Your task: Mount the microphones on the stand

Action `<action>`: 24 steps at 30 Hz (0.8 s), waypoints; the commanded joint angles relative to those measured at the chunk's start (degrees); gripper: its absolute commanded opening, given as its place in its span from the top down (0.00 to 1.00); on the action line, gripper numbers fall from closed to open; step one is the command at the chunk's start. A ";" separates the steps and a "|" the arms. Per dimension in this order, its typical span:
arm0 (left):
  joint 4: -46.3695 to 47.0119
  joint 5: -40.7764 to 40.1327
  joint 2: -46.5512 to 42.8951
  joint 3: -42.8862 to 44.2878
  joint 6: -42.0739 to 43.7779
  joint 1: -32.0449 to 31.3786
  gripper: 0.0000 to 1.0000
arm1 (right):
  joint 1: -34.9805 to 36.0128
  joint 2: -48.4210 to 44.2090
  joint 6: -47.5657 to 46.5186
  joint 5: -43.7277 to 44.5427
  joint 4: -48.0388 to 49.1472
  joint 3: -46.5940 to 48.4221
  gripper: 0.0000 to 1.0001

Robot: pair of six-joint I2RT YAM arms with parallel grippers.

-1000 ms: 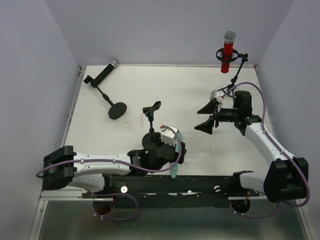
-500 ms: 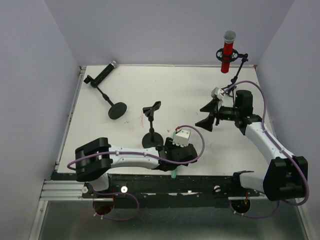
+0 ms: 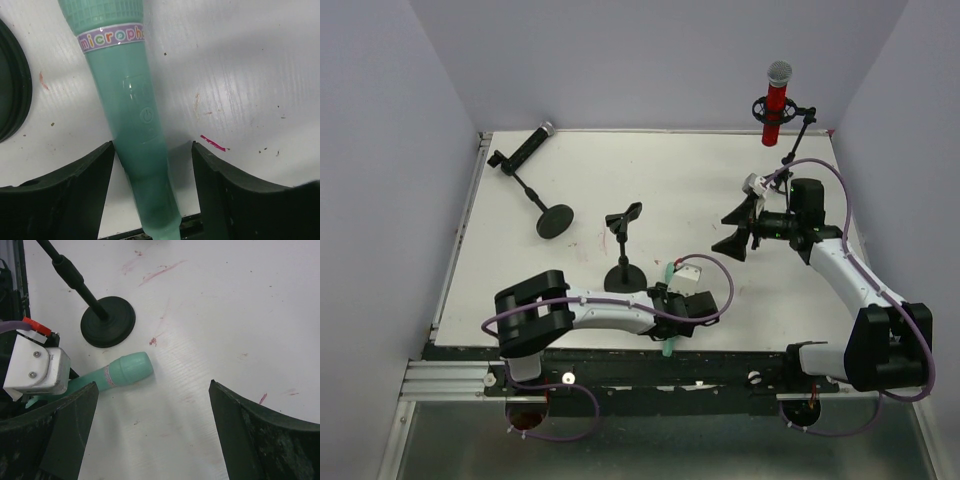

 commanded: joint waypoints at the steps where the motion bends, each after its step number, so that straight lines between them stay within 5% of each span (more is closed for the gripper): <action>1: -2.61 3.12 2.56 2.15 -2.04 0.91 0.30 | -0.23 -0.28 -1.37 -0.32 -1.85 1.42 0.00; 9: -1.74 4.44 2.22 1.89 0.06 1.70 0.76 | -0.32 -1.33 -1.28 -0.40 -1.93 1.34 0.00; 13: 1.50 2.51 -5.32 0.31 5.15 1.87 0.96 | -0.41 -2.12 -1.20 0.21 -2.02 1.16 0.00; 18: 12.13 0.48 -19.64 -3.12 15.69 2.40 1.00 | -0.49 -2.47 1.35 3.02 -2.02 2.91 0.00; 24: 15.84 2.58 -26.78 -1.28 23.44 6.26 1.00 | -1.11 -5.11 9.43 5.75 -1.76 5.99 0.00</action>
